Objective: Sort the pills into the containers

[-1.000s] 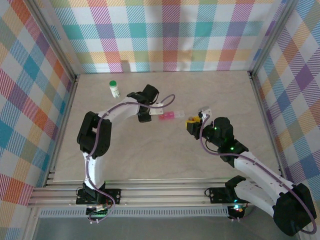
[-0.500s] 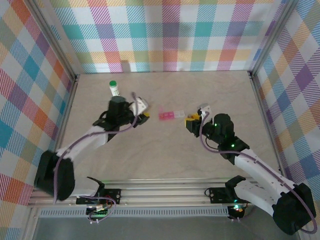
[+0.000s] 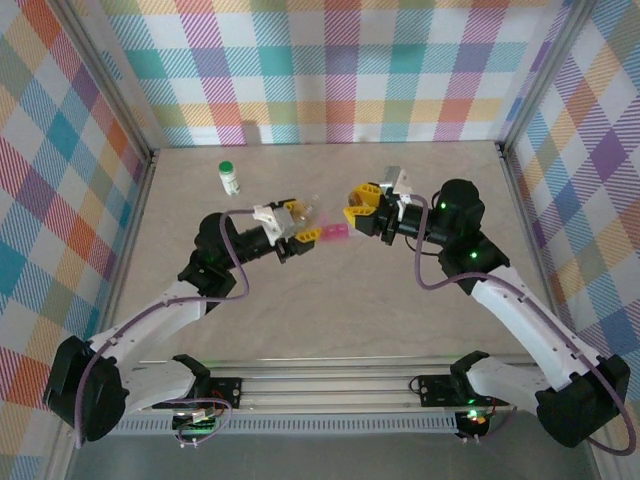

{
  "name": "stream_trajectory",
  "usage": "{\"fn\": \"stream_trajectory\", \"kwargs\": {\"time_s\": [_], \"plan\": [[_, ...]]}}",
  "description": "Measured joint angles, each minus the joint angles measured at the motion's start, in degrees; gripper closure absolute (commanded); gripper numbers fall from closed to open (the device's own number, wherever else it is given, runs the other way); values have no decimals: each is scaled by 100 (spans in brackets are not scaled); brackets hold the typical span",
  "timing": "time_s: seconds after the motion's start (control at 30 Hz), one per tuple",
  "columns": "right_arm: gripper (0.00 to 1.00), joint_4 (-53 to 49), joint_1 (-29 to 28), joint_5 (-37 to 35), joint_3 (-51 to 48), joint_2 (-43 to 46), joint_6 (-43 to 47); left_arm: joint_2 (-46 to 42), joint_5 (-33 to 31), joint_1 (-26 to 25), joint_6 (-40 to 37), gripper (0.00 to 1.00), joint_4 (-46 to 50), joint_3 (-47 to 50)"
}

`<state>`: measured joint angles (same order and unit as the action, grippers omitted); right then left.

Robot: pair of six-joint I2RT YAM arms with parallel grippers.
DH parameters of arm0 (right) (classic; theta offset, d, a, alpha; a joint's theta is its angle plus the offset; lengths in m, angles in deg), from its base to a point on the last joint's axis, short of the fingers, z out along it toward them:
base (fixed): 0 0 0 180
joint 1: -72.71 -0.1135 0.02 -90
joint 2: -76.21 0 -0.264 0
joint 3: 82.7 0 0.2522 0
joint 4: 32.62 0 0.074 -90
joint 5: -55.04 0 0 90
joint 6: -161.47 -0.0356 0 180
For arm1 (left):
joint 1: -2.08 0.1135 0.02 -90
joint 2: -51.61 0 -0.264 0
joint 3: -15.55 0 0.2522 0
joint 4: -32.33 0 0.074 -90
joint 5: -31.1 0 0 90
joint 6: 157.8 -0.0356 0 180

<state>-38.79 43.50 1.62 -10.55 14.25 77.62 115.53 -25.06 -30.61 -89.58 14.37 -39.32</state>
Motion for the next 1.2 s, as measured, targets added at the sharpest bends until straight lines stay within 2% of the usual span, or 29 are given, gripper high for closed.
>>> {"fn": "stream_trajectory", "kwargs": {"time_s": [0.17, 0.33, 0.53, 0.73, 1.07, 1.2], "plan": [[100, -295, -61, 1010, 254, -24, 688, -44, 199, -304, -400, 100, 402, -11], [100, -769, -317, 1563, 361, -26, 1390, -44, 280, -337, -533, 100, 501, -11], [100, -942, -463, 1547, 372, -166, 1740, -42, 345, -380, -629, 100, 621, -11], [100, -964, -614, 1185, 420, -249, 1971, -42, 367, -389, -656, 100, 831, 2], [100, -1912, -671, 1294, 855, -514, 2900, -107, 302, -389, -855, 100, 1174, 4], [100, -1989, -678, 1204, 857, -525, 3069, -164, 212, -389, -920, 100, 1322, 4]]}}
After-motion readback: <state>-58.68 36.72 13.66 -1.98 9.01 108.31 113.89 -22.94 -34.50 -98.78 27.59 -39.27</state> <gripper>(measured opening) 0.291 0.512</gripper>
